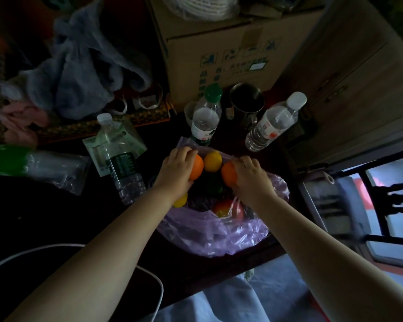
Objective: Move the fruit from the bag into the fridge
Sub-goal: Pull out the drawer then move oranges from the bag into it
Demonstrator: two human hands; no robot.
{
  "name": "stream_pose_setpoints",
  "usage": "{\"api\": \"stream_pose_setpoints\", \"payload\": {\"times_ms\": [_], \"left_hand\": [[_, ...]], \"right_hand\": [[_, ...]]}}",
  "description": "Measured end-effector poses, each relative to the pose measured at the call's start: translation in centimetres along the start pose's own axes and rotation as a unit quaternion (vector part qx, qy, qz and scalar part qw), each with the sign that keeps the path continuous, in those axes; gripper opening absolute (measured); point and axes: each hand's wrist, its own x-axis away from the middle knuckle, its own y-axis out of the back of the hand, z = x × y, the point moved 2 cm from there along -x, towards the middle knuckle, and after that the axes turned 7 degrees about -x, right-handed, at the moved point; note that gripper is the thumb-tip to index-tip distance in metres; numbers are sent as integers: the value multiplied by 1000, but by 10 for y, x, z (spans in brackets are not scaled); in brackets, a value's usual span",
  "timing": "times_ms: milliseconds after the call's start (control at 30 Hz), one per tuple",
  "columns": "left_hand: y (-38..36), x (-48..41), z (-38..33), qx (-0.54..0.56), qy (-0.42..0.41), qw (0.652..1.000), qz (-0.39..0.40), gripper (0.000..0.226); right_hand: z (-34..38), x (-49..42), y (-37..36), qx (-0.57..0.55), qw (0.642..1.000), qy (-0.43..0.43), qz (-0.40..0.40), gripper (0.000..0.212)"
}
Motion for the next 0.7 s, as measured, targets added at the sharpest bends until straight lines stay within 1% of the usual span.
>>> {"api": "stream_pose_setpoints", "payload": {"times_ms": [100, 200, 267, 333, 433, 533, 700], "left_hand": [[-3, -5, 4, -9, -5, 1000, 28, 86], [-5, -7, 5, 15, -12, 999, 44, 90], [-6, -6, 5, 23, -16, 998, 47, 91], [-6, -5, 6, 28, -15, 999, 44, 91], [-4, -1, 9, 52, -4, 998, 36, 93], [7, 8, 9, 77, 4, 997, 10, 95], [50, 30, -3, 112, 8, 991, -71, 101]], "right_hand": [[0, -4, -1, -9, 1000, -21, -8, 71], [0, -6, -7, -38, 998, -50, 10, 79], [0, -6, -13, -66, 996, -64, 16, 84], [1, -5, -16, -71, 996, -59, 8, 85], [1, 1, -12, -94, 994, -55, -26, 79], [7, 13, 3, -137, 985, -53, -85, 74], [19, 46, 42, -173, 970, -33, -165, 83]]}}
